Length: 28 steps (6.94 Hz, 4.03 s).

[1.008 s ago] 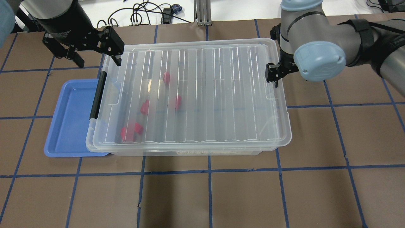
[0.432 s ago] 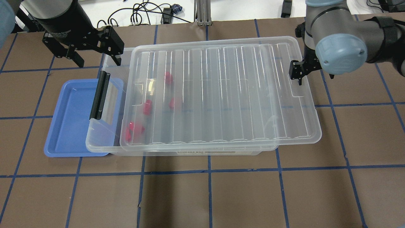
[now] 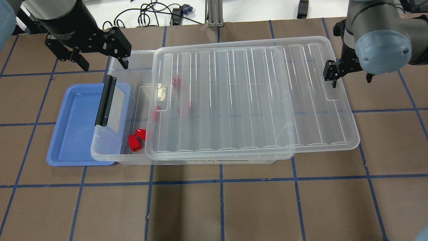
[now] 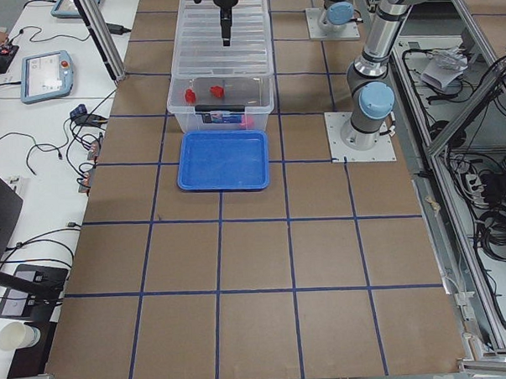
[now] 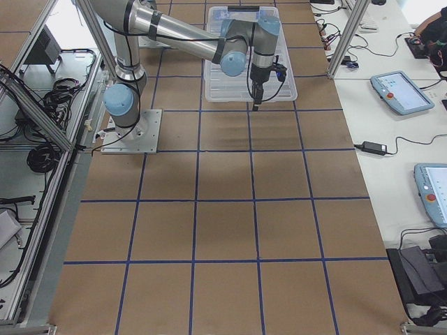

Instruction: Place red block in blue tray from box

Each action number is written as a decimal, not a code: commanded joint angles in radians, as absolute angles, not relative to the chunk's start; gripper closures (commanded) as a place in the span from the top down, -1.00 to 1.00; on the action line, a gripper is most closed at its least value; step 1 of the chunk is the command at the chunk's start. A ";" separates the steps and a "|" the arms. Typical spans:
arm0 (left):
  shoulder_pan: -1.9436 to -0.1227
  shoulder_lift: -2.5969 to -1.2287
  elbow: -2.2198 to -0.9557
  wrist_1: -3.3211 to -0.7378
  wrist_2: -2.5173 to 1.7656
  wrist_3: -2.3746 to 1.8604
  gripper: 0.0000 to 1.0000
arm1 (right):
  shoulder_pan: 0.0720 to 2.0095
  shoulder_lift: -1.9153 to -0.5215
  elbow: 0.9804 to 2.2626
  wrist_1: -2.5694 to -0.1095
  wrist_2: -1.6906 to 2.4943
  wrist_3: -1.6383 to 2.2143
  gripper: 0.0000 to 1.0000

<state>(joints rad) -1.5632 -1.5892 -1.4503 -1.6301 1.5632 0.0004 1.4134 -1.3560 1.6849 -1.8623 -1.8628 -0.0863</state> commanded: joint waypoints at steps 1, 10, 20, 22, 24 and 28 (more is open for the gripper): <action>-1.562 -1.588 -1.451 -1.631 1.562 -0.003 1.00 | 1.373 -1.359 1.678 -1.858 -1.861 -0.110 1.00; -1.559 -1.742 -1.489 -1.530 1.555 0.018 1.00 | 1.369 -1.492 1.521 -1.781 -1.544 -0.181 1.00; -1.545 -1.968 -1.753 -1.035 1.519 0.014 1.00 | 1.536 -1.528 1.511 -1.615 -1.543 -0.044 1.00; -1.543 -1.982 -1.782 -1.035 1.520 0.009 1.00 | 1.536 -1.529 1.512 -1.615 -1.539 -0.040 1.00; -1.545 -2.009 -1.780 -1.032 1.525 0.014 1.00 | 1.536 -1.532 1.511 -1.617 -1.548 -0.041 1.00; -1.545 -2.039 -1.818 -0.945 1.531 -0.048 0.25 | 1.536 -1.531 1.514 -1.618 -1.536 -0.046 1.00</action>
<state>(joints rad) -1.5447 -2.0280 -1.8042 -0.9863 1.5295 -0.0401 1.5355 -1.5303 1.5136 -1.6179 -1.5393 -0.0459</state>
